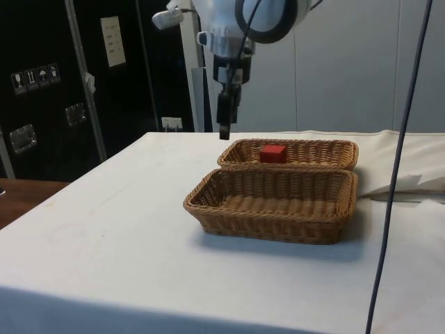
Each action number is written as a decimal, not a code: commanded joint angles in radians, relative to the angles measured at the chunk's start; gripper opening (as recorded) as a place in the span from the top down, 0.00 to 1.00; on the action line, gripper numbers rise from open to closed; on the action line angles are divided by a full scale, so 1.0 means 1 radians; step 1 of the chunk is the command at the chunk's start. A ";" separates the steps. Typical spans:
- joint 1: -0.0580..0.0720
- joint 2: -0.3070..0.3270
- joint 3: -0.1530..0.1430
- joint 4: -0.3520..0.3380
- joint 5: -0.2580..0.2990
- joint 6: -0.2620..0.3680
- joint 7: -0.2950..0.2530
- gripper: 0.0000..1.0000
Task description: Pick up the red cube and place it into the right basket.
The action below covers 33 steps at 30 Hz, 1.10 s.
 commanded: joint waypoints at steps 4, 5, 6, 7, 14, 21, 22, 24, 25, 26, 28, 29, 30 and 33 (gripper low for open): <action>0.001 0.015 0.019 0.033 0.000 -0.009 0.017 0.00; 0.005 0.018 0.027 0.049 0.002 -0.023 0.028 0.00; 0.005 0.019 0.031 0.054 0.001 -0.026 0.033 0.00; 0.005 0.020 0.035 0.061 0.001 -0.029 0.037 0.00; 0.004 0.025 0.058 0.098 0.003 -0.045 0.062 0.00; 0.004 0.035 0.079 0.134 0.006 -0.061 0.087 0.00; 0.004 0.037 0.082 0.140 0.006 -0.063 0.090 0.00; 0.004 0.041 0.088 0.150 0.008 -0.066 0.097 0.00; 0.004 0.043 0.091 0.155 0.008 -0.068 0.100 0.00; 0.004 0.050 0.098 0.167 0.010 -0.072 0.108 0.00; 0.003 0.058 0.105 0.179 0.012 -0.076 0.115 0.00; 0.002 0.053 0.102 0.174 0.000 -0.070 0.117 0.00; 0.003 0.062 0.108 0.186 0.013 -0.078 0.120 0.00; 0.003 0.079 0.121 0.211 0.015 -0.082 0.136 0.00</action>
